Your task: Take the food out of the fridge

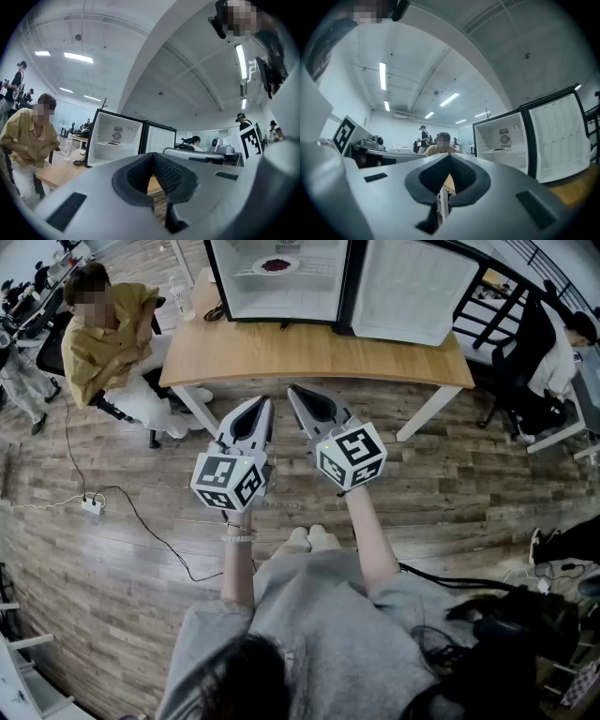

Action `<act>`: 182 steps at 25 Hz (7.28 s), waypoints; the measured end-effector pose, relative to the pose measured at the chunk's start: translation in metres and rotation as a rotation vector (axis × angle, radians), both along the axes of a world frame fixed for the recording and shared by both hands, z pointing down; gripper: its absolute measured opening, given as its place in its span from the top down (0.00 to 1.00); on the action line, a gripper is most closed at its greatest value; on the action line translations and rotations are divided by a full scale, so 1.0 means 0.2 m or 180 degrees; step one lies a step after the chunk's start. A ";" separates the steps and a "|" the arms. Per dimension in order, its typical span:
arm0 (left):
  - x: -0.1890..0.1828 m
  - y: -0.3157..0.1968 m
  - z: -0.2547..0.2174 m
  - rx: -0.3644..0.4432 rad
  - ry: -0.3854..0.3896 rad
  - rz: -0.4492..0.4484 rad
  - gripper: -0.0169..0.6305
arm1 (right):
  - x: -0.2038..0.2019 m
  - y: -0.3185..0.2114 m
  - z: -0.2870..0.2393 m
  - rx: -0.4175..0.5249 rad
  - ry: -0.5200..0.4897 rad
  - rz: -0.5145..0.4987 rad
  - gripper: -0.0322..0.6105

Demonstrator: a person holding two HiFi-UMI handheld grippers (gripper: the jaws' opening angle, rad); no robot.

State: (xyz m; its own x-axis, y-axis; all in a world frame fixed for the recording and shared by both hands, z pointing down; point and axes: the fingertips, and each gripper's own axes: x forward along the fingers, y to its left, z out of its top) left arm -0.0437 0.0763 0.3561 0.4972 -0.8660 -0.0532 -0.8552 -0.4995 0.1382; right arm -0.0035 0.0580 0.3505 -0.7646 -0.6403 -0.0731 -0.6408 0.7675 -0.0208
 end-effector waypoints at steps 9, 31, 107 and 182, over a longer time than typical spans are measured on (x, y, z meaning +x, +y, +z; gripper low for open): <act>0.03 0.00 0.00 -0.0010 -0.0046 0.0035 0.96 | 0.04 -0.01 0.02 -0.0018 0.0007 0.0064 0.94; 0.04 -0.11 0.05 -0.0032 0.0020 -0.0218 0.96 | 0.09 -0.19 0.02 0.0016 0.0000 -0.0002 0.94; -0.21 -1.84 0.13 -0.0272 -0.0065 0.0064 0.96 | -0.17 -1.87 0.18 -0.0727 -0.0392 0.0100 0.94; -0.43 -2.21 0.18 -0.0336 -0.0142 0.0165 0.96 | -0.26 -2.36 0.36 -0.3238 -0.3834 0.0248 0.85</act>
